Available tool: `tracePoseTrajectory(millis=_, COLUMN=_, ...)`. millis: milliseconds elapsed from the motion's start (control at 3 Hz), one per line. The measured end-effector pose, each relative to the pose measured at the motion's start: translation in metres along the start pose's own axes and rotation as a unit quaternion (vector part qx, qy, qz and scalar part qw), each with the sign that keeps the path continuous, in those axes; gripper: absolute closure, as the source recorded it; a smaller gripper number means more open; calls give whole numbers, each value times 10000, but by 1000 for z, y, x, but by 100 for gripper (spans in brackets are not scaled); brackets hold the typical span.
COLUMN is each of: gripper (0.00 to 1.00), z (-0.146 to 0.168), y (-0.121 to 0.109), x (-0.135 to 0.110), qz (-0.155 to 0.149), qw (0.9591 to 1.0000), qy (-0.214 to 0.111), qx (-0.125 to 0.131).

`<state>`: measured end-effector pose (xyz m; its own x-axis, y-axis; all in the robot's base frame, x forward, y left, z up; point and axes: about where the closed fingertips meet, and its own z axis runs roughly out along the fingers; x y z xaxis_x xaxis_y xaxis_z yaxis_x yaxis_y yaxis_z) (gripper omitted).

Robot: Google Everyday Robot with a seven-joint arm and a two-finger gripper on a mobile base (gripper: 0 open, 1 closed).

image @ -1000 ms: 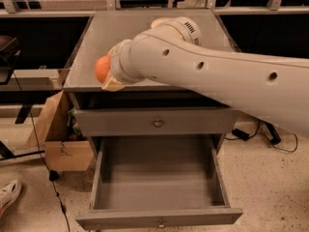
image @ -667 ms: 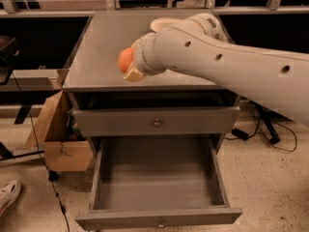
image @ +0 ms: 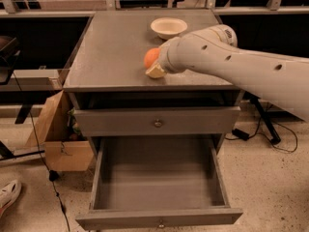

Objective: Pick orange from middle drawer and place on counter

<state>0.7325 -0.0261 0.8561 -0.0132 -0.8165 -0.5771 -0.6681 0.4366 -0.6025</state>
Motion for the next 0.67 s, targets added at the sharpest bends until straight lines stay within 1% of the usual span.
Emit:
tracePoseTrajectory(millis=333, gripper=82, z=2, y=-23, x=11, qz=228, qw=9995, qy=58, qx=214)
tracePoseTrajectory(millis=667, gripper=58, z=-14, y=-41, x=11, qz=407, qw=9985, qy=42, qx=369)
